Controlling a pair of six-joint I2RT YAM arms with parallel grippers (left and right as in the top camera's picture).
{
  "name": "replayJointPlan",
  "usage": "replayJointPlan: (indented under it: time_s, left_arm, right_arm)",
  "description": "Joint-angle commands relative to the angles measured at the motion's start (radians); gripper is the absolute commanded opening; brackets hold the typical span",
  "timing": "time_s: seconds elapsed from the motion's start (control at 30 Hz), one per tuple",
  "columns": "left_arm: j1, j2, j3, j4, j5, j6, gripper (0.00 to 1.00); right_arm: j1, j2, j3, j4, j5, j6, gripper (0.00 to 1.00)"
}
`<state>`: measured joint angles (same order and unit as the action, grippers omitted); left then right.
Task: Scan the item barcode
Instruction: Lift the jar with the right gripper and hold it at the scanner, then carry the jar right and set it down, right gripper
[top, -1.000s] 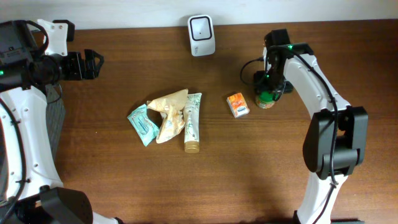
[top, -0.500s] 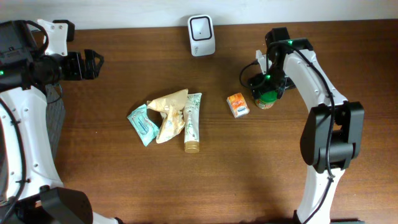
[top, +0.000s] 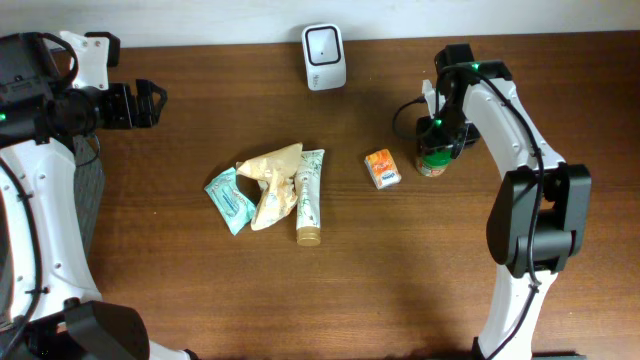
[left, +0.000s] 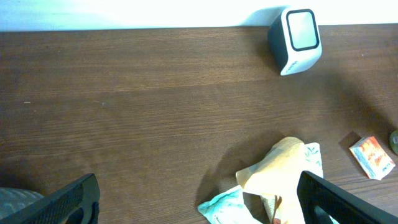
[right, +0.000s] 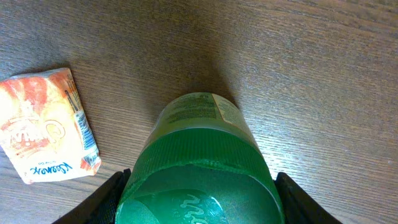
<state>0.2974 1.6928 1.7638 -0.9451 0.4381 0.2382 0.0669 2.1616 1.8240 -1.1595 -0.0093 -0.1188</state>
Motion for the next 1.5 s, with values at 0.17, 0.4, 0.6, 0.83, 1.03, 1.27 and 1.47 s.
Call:
replayJointPlan:
  time_s: [0.17, 0.4, 0.6, 0.83, 1.03, 1.27, 1.47]
  left_arm:
    - [0.000, 0.002, 0.011, 0.002, 0.010, -0.010, 0.99]
    - [0.000, 0.002, 0.011, 0.002, 0.010, -0.010, 0.99]
    - [0.000, 0.002, 0.011, 0.001, 0.010, -0.010, 0.99]
    - [0.000, 0.002, 0.011, 0.002, 0.010, -0.010, 0.99]
    - [0.000, 0.002, 0.011, 0.002, 0.011, -0.010, 0.99]
    - [0.000, 0.002, 0.011, 0.001, 0.010, -0.010, 0.99]
    - [0.000, 0.002, 0.011, 0.002, 0.010, -0.010, 0.99]
  right_arm:
    - [-0.002, -0.017, 0.369, -0.180, -0.760, -0.397, 0.47]
    - [-0.001, -0.018, 0.388, -0.198, -1.215, -0.592, 0.48]
    - [0.085, -0.013, 0.388, 0.041, -0.771, -0.427, 0.44]
    - [0.215, 0.026, 0.388, 0.603, -0.058, -0.539, 0.52]
    - [0.219, 0.144, 0.388, 0.867, -0.056, -0.946, 0.50]
    - [0.280, 0.222, 0.388, 0.967, 0.030, -1.289, 0.50]
    - [0.293, 0.282, 0.388, 0.967, 0.138, -1.422, 0.51]
